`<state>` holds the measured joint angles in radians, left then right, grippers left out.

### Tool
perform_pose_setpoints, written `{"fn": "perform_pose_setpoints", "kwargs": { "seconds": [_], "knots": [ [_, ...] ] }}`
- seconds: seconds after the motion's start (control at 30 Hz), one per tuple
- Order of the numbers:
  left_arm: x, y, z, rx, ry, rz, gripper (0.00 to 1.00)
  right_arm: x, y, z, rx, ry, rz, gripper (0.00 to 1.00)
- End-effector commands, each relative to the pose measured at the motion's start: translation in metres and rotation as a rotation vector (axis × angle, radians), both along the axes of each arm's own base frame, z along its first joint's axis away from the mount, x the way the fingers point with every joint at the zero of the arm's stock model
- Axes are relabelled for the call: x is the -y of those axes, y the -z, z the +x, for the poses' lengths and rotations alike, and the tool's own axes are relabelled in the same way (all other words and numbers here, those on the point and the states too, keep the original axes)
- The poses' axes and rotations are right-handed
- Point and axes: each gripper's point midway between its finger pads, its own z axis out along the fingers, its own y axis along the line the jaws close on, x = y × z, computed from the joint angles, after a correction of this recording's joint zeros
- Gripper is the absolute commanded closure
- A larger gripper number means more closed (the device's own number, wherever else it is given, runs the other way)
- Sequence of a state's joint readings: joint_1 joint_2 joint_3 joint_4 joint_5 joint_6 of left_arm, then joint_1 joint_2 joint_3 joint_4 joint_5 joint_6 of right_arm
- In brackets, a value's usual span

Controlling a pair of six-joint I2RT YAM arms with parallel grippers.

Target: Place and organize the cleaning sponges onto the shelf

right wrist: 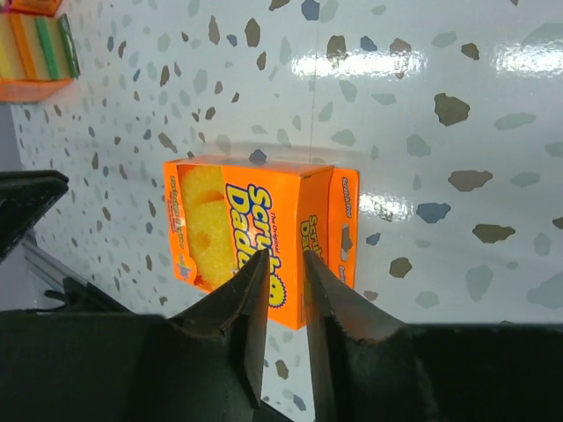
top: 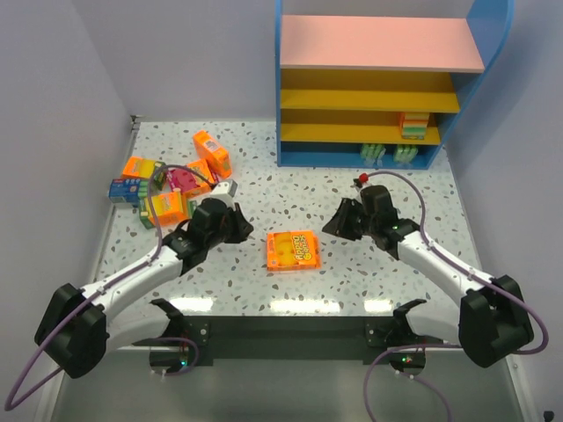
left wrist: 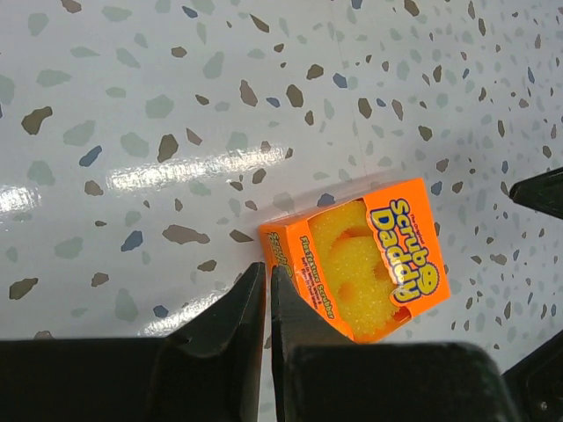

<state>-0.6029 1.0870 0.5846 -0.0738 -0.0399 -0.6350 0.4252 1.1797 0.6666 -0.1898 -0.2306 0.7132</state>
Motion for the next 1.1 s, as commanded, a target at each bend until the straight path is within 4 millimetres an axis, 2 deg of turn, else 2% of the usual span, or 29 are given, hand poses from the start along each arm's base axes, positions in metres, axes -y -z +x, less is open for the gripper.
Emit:
{"fn": "perform_pose_setpoints", "kwargs": {
  "seconds": [0.0, 0.03, 0.13, 0.23, 0.33, 0.43, 0.57, 0.67, 0.7, 0.73, 0.77, 0.8, 0.83, 1.03, 1.07],
  "knots": [
    [0.002, 0.011, 0.000, -0.002, 0.047, 0.024, 0.88, -0.005, 0.005, -0.006, 0.004, -0.091, -0.012, 0.72],
    [0.008, 0.014, -0.004, -0.006, 0.090, 0.015, 0.89, -0.008, 0.009, -0.009, -0.004, -0.111, 0.000, 0.65],
    [0.024, 0.026, -0.011, -0.020, 0.183, -0.029, 1.00, -0.019, 0.013, -0.009, 0.011, -0.152, 0.024, 0.54],
    [0.034, 0.033, -0.013, -0.025, 0.232, -0.044, 1.00, -0.025, 0.023, -0.011, -0.002, -0.172, 0.018, 0.45],
    [0.038, 0.043, -0.015, -0.047, 0.255, -0.027, 1.00, -0.041, 0.032, -0.013, -0.004, -0.210, 0.023, 0.42],
    [0.045, 0.053, -0.020, -0.072, 0.280, -0.031, 1.00, -0.044, 0.044, -0.013, -0.023, -0.209, 0.013, 0.43],
    [0.064, 0.057, -0.031, -0.088, 0.337, -0.068, 1.00, -0.050, 0.053, -0.015, -0.036, -0.230, 0.019, 0.44],
    [0.070, 0.063, -0.036, -0.114, 0.342, -0.100, 1.00, -0.050, 0.057, -0.019, -0.053, -0.235, 0.018, 0.50],
    [0.070, 0.064, -0.037, -0.120, 0.340, -0.106, 1.00, -0.050, 0.059, -0.021, -0.060, -0.235, 0.020, 0.62],
    [0.070, 0.065, -0.037, -0.121, 0.338, -0.107, 1.00, -0.050, 0.060, -0.022, -0.066, -0.236, 0.018, 0.70],
    [0.069, 0.067, -0.038, -0.124, 0.336, -0.103, 1.00, -0.050, 0.060, -0.023, -0.072, -0.236, 0.020, 0.88],
    [0.069, 0.066, -0.038, -0.122, 0.336, -0.102, 1.00, -0.050, 0.061, -0.024, -0.078, -0.237, 0.022, 0.97],
    [0.067, 0.068, -0.037, -0.126, 0.327, -0.092, 1.00, -0.050, 0.059, -0.024, -0.079, -0.239, 0.026, 1.00],
    [0.059, 0.057, -0.030, -0.100, 0.279, -0.057, 1.00, -0.050, 0.042, -0.026, -0.072, -0.233, 0.058, 1.00],
    [0.055, 0.056, -0.028, -0.096, 0.261, -0.043, 1.00, -0.049, 0.032, -0.023, -0.050, -0.224, 0.071, 1.00]
  ]
}}
